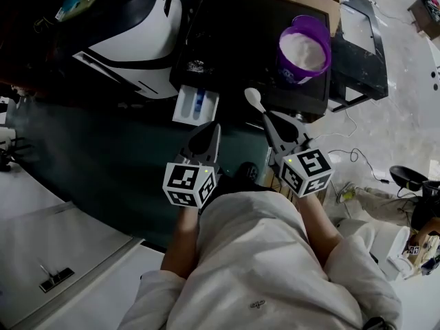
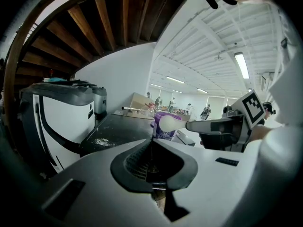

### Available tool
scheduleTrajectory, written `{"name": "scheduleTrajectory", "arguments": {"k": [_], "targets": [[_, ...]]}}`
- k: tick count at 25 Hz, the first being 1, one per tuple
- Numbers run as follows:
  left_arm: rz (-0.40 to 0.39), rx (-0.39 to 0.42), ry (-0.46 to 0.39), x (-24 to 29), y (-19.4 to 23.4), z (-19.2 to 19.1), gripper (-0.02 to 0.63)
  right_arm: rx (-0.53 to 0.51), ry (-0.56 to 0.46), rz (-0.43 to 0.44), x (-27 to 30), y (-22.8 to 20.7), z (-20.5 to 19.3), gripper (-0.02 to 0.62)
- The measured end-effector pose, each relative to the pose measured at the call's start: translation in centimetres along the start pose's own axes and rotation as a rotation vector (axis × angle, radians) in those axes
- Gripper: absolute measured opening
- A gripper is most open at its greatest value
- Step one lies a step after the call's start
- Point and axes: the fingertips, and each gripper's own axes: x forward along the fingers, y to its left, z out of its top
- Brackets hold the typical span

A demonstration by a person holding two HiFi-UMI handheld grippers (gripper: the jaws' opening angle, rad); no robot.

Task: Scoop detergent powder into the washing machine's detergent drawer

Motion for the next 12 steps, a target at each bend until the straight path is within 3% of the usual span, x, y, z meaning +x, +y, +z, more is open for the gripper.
{"name": "scheduleTrajectory", "arguments": {"k": [12], "targets": [[0.006, 0.000, 0.000, -0.43, -0.22, -0.43, 0.020, -0.021, 0.002, 0.006, -0.32, 0.50, -0.24, 0.008]]}}
